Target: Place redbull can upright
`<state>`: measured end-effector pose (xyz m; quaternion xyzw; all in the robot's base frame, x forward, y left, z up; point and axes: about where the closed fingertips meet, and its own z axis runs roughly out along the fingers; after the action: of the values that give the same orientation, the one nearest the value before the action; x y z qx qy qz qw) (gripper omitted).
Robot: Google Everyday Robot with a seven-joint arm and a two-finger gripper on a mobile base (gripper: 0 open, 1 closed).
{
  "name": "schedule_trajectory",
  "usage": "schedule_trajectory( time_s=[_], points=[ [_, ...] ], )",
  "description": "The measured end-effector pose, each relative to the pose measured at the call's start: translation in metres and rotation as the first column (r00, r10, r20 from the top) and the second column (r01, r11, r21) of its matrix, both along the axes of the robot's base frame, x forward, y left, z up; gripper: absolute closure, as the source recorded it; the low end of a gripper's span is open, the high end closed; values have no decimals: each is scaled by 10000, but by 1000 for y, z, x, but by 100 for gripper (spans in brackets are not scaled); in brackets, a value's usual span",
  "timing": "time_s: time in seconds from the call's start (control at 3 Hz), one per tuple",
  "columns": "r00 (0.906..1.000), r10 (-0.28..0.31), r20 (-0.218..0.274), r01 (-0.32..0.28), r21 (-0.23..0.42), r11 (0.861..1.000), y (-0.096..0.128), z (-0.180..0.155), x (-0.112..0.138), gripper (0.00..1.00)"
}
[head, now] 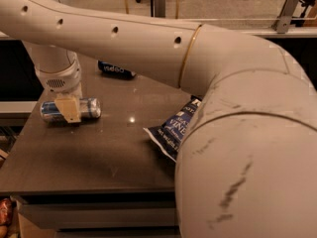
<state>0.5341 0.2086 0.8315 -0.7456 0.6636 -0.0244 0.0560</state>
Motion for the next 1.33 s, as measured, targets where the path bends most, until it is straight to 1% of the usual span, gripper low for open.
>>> schedule_trajectory(
  time_s=[0.33, 0.67, 1.0, 1.33],
  points=[
    [10000, -24, 89, 20, 519, 9987, -3, 5, -1, 100],
    [9997, -171, 172, 147, 1323, 9911, -11, 12, -2, 100],
    [9991, -321, 293, 244, 2323, 9723, -21, 20, -3, 100],
    [9984, -409, 398, 249, 3413, 9396, -29, 27, -3, 100]
  ],
)
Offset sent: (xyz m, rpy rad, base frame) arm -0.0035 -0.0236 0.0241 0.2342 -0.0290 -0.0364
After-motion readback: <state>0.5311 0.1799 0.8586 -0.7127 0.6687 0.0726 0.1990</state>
